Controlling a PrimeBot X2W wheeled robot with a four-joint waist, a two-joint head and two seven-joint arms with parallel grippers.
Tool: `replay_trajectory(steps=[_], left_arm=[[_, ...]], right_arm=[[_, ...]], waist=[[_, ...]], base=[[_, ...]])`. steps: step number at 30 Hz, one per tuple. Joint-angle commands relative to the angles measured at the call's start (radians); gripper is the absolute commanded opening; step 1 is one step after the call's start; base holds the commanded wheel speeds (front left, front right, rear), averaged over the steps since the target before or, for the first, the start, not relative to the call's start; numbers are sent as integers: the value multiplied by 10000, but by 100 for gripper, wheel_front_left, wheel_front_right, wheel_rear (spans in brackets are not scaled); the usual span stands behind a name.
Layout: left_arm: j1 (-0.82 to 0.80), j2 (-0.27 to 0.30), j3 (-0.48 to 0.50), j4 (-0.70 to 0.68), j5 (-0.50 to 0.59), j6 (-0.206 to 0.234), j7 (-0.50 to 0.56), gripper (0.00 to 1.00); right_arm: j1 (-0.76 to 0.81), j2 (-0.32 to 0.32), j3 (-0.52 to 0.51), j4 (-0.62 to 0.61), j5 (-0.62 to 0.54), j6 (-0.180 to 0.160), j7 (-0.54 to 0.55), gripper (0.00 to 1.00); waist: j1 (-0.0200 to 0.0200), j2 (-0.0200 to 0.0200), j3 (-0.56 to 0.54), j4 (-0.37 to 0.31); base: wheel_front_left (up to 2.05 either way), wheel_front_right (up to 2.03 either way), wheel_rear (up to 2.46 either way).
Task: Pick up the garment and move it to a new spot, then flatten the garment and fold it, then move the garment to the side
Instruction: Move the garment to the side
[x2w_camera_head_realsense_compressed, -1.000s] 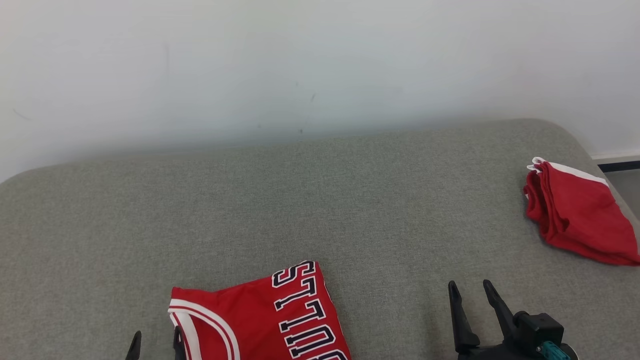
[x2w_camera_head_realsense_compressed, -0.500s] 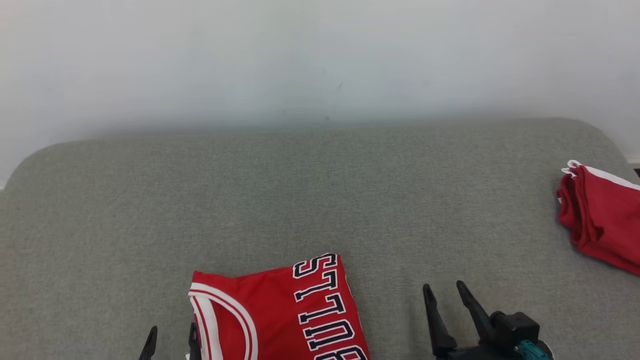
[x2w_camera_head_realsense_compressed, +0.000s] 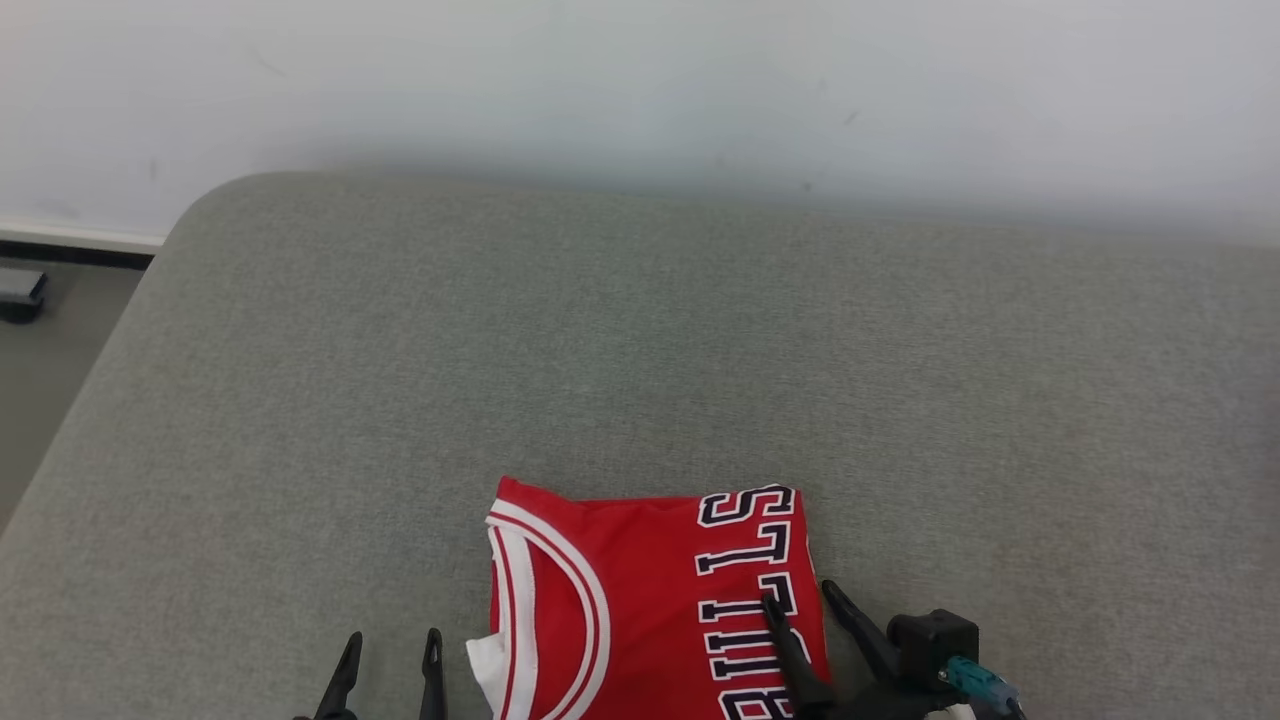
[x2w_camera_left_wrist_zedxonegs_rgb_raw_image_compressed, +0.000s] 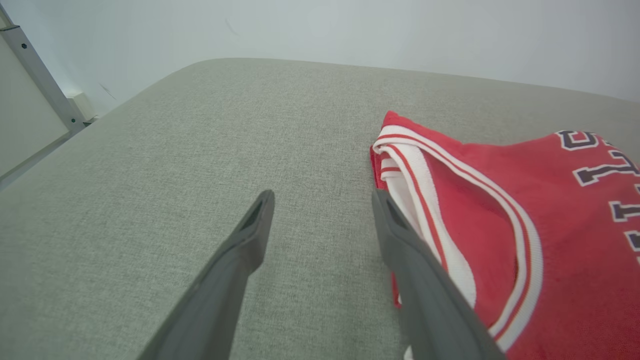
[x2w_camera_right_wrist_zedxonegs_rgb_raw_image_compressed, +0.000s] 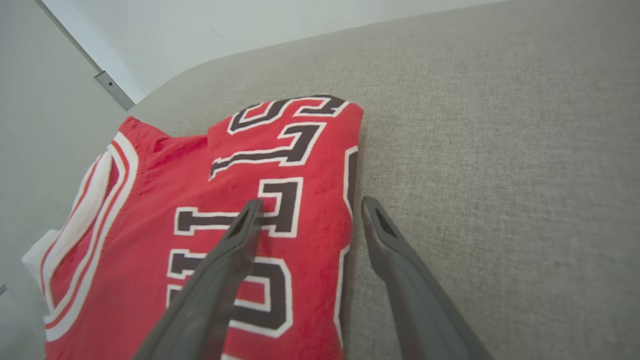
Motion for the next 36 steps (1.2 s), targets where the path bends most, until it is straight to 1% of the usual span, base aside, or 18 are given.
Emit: replay_trajectory(steps=[1, 4, 5, 6, 11, 15, 18, 21, 22, 26, 32, 35, 36], left_arm=[[-13, -8, -3, -4, -34, 12, -31, 100], [4, -8, 3, -22, -48, 20, -30, 100], [9, -10, 6, -24, -46, 25, -30, 100], [18, -10, 16, -27, -45, 32, -30, 100], [1, -7, 137, -26, 61, -31, -30, 100], [26, -5, 304, -9, 189, -110, -31, 100], [32, -10, 422, -3, 156, -139, -30, 100], [-128, -8, 464, 25, 147, -158, -30, 100], [-128, -8, 464, 25, 147, -158, -30, 100], [-301, -7, 411, 58, 154, -209, -30, 100], [-503, -7, 421, 45, 132, -238, -31, 100], [-669, -5, 379, 116, 174, -264, -31, 100], [-849, -11, 206, 161, 257, -372, -31, 100]], right_arm=[[-207, -5, -20, 330, 65, -26, 50, 100], [-498, 3, 49, 811, 185, -26, 33, 100], [-545, 3, 117, 974, 259, -26, 73, 59], [-605, 3, 191, 1119, 283, -26, 84, 0], [-841, 2, 201, 1599, 613, -26, -9, 0], [-928, -57, 19, 1655, 726, -31, -66, 0], [-944, -91, -225, 1539, 584, -36, -74, 0], [-825, -38, -498, 1315, 434, -34, -79, 0], [-825, -38, -498, 1315, 434, -34, -79, 0], [-673, -46, -877, 1164, 313, -31, -81, 0], [-621, -25, -1140, 1021, 173, -30, -83, 0], [-644, -18, -1155, 944, 211, -28, -84, 0], [-609, -19, -1341, 850, 292, -28, -84, 0]], waist=[[0, -1, 333, 603], [0, -1, 409, 717], [0, -1, 417, 723], [0, -1, 428, 714], [0, -1, 367, 339], [0, -1, 240, -429], [0, -1, 158, -1303], [0, -1, 95, -2350], [0, -1, 95, -2350], [0, -1, 47, -3780], [0, -1, 151, -5952], [0, -1, 284, -6886], [0, -1, 398, -6982]], base=[[0, 0, 0], [0, 0, 0], [0, 0, 0], [0, 0, 0], [0, 0, 0], [0, 0, 0], [0, 0, 0], [0, 0, 0], [0, 0, 0], [0, 0, 0], [0, 0, 0], [0, 0, 0], [0, 0, 0]])
